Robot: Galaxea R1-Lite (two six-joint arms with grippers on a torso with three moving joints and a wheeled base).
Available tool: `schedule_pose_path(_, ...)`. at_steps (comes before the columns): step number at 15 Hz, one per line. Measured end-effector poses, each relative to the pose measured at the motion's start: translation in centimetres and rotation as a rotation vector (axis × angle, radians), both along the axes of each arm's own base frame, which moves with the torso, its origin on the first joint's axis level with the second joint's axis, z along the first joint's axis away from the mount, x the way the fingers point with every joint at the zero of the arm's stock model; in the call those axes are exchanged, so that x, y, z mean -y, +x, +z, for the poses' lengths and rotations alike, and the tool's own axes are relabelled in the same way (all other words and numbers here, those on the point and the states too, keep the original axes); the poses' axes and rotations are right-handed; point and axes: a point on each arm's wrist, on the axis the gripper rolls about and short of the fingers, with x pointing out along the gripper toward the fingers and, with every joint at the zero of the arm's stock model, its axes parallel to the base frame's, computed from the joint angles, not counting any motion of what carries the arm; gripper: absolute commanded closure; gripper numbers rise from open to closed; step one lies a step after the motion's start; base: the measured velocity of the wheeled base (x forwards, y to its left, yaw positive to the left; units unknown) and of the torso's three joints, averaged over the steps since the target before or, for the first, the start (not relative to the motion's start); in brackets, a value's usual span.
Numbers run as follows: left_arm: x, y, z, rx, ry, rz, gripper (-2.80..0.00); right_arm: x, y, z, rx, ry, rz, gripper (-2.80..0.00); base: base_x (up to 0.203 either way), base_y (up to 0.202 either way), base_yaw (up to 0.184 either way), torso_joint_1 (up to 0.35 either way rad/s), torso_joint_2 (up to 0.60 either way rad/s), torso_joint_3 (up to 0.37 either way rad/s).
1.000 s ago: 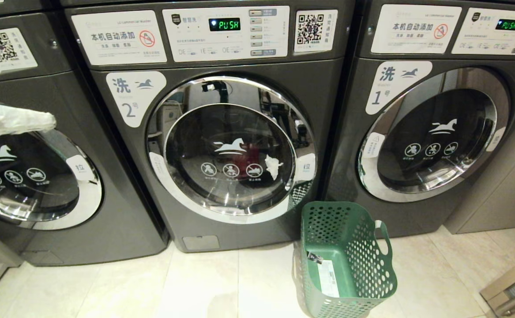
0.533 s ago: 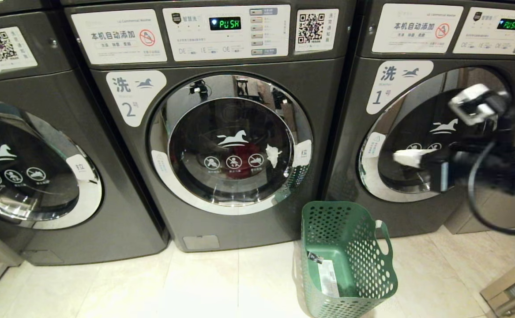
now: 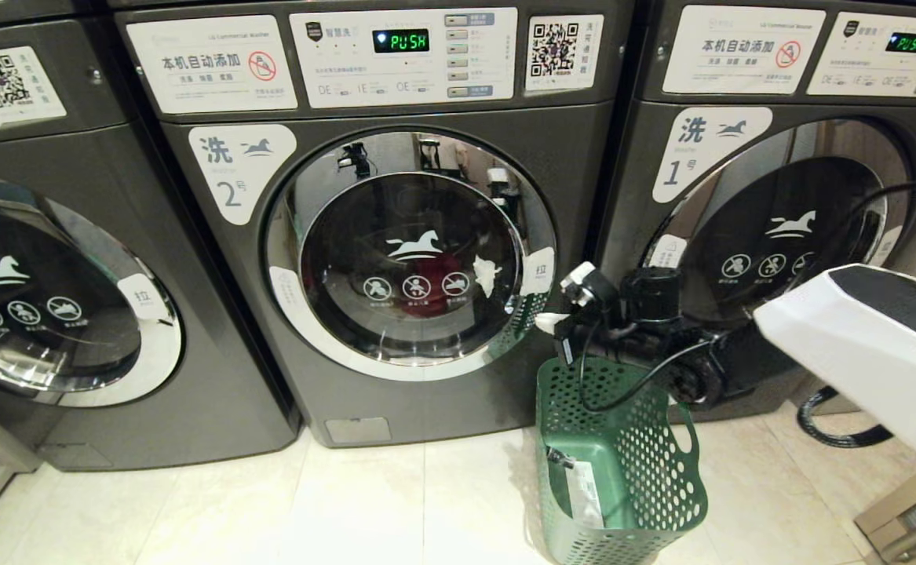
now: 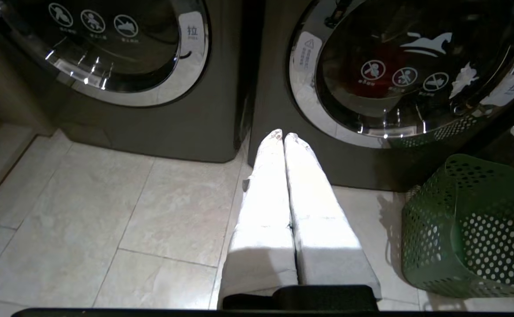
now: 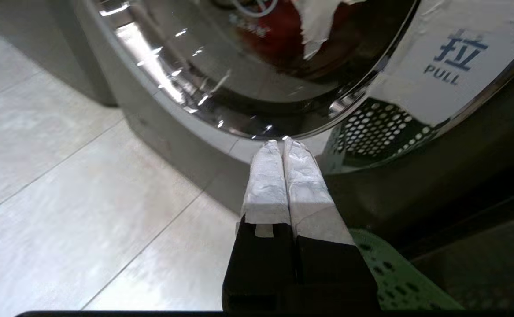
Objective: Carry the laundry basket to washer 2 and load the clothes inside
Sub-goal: Press the washing machine door tightly with the right hand
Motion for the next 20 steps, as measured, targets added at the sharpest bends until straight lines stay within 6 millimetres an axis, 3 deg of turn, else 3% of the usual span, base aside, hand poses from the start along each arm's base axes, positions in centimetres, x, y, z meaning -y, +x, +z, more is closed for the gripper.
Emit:
schedule_pose_path(2, 0.0, -1.4, -1.1, -0.01, 0.001, 0.007, 0.0, -0.6, 1.9, -1.2, 0.057, 0.001, -0.074, 0.0, 0.0, 0.0, 0.0, 0.0, 0.0, 0.0)
schedule_pose_path(4, 0.0, -2.4, -2.0, -0.025, 0.001, 0.008, 0.0, -0.7, 2.1, -1.9, 0.056, -0.01, -0.132, 0.0, 0.0, 0.0, 0.0, 0.0, 0.0, 0.0)
schedule_pose_path(6, 0.0, -2.7, -2.5, -0.023, 0.001, 0.008, 0.0, -0.6, 2.0, -1.5, 0.067, -0.007, -0.142, 0.0, 0.0, 0.0, 0.0, 0.0, 0.0, 0.0)
schedule_pose_path(9, 0.0, -3.2, -3.8, -0.03, 0.029, 0.002, 0.0, -0.5, 2.9, 0.6, 0.148, 0.024, -0.178, 0.0, 0.0, 0.0, 0.0, 0.0, 0.0, 0.0)
schedule_pose_path(12, 0.0, -4.3, -7.3, -0.051, 0.132, -0.027, 0.0, -0.4, 4.6, 2.8, 0.249, 0.063, -0.235, 0.0, 0.0, 0.0, 0.0, 0.0, 0.0, 0.0)
schedule_pose_path(16, 0.0, -5.4, -13.4, -0.006, 0.259, -0.063, 0.0, 0.4, 6.2, 2.5, 0.288, 0.081, -0.286, 0.0, 0.0, 0.0, 0.0, 0.0, 0.0, 0.0)
schedule_pose_path(20, 0.1, -4.9, -15.3, 0.068, 0.285, -0.11, 0.0, 0.7, 7.6, 2.3, 0.42, 0.144, -0.344, 0.0, 0.0, 0.0, 0.0, 0.0, 0.0, 0.0)
